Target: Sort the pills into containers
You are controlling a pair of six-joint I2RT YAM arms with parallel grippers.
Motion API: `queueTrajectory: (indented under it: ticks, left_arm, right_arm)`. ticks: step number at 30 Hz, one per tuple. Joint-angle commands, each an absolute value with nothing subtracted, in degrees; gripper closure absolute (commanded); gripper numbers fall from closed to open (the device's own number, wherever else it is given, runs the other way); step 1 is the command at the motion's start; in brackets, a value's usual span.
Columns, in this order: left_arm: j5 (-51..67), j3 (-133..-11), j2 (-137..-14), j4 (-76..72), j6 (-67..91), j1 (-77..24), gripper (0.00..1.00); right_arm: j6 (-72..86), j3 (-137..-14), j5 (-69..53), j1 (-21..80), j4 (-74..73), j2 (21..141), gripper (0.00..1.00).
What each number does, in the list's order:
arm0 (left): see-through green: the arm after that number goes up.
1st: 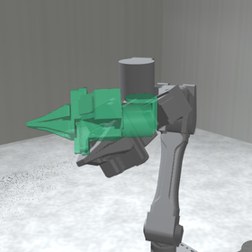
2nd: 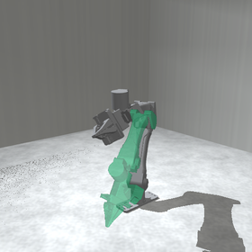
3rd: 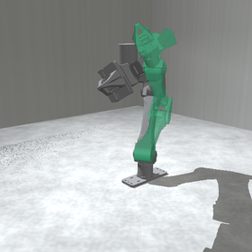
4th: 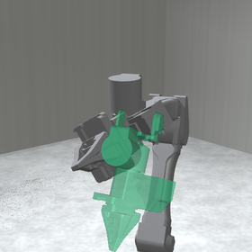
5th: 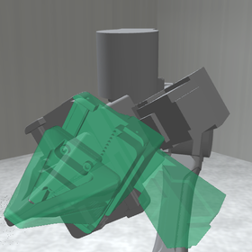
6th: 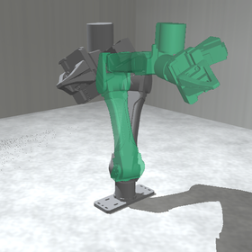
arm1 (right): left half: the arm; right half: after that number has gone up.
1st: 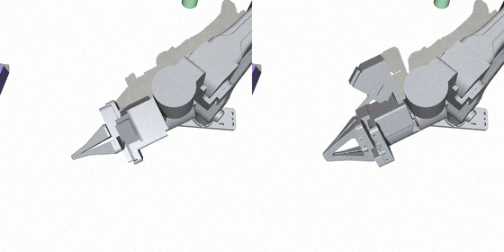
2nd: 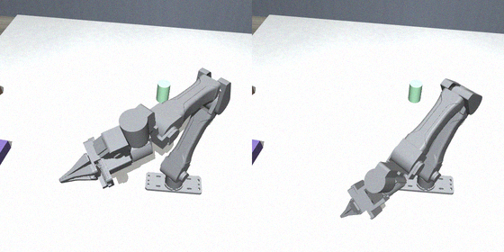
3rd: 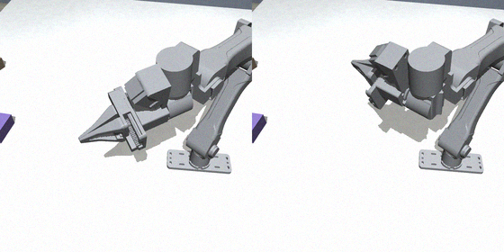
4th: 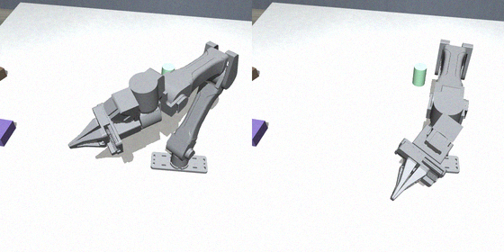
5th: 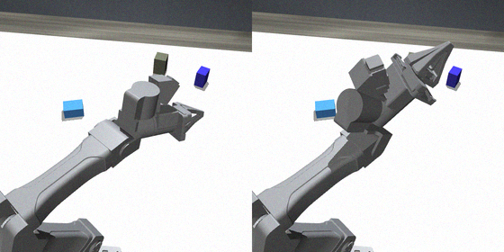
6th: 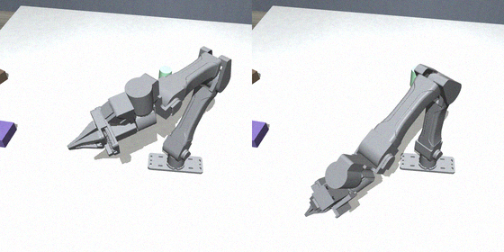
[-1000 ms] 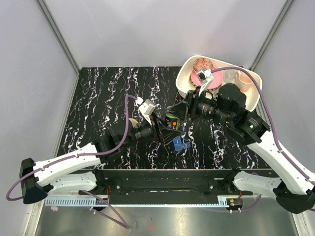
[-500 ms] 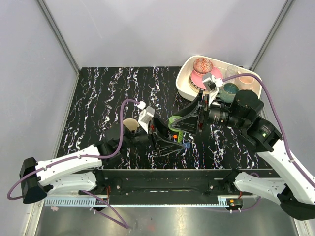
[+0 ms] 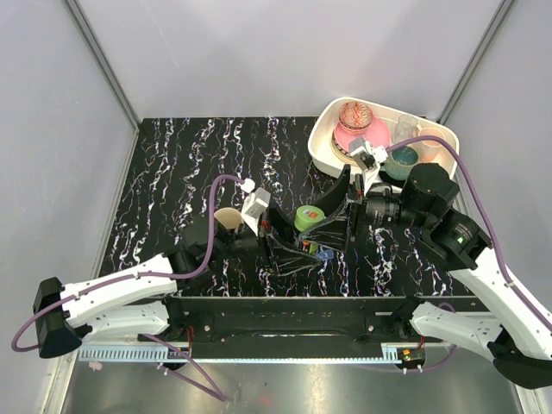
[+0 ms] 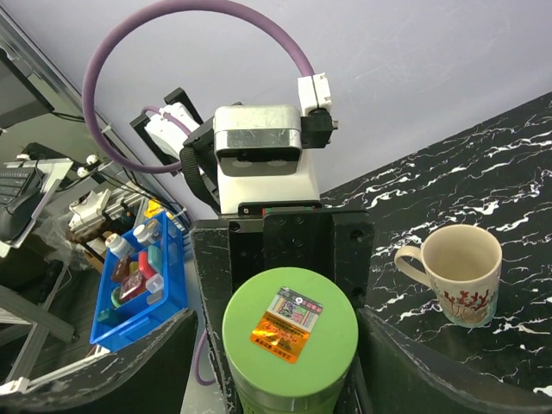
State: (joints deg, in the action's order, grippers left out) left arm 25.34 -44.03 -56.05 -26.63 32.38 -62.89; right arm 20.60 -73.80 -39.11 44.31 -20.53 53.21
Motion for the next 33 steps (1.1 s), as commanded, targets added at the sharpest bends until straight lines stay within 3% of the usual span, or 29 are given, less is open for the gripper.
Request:
queueTrajectory:
  ticks: [1, 8, 17, 23, 33]
  left_arm:
    - [25.14, -45.18, -54.05, -31.02, 31.11, -62.84, 1.0]
    - [23.47, -44.74, -52.91, -29.36, 30.41, -63.02, 1.0]
    - [4.94, -48.6, -51.77, -13.11, 27.07, -63.19, 1.0]
    - [-2.78, -52.47, -52.29, -5.55, 26.11, -63.19, 1.0]
    - [-6.42, -57.22, -55.63, -0.18, 24.87, -63.19, 1.0]
  right_arm:
    - [20.83, -73.65, -39.73, 44.91, -19.6, 52.29, 0.21]
    - [23.02, -73.21, -35.69, 44.91, -19.25, 50.89, 0.2]
    - [27.86, -74.35, -27.96, 44.83, -15.38, 50.97, 0.19]
    - [28.3, -79.35, -14.17, 44.82, -22.58, 55.98, 0.18]
    - [27.6, -83.32, -5.9, 44.91, -26.45, 61.61, 0.18]
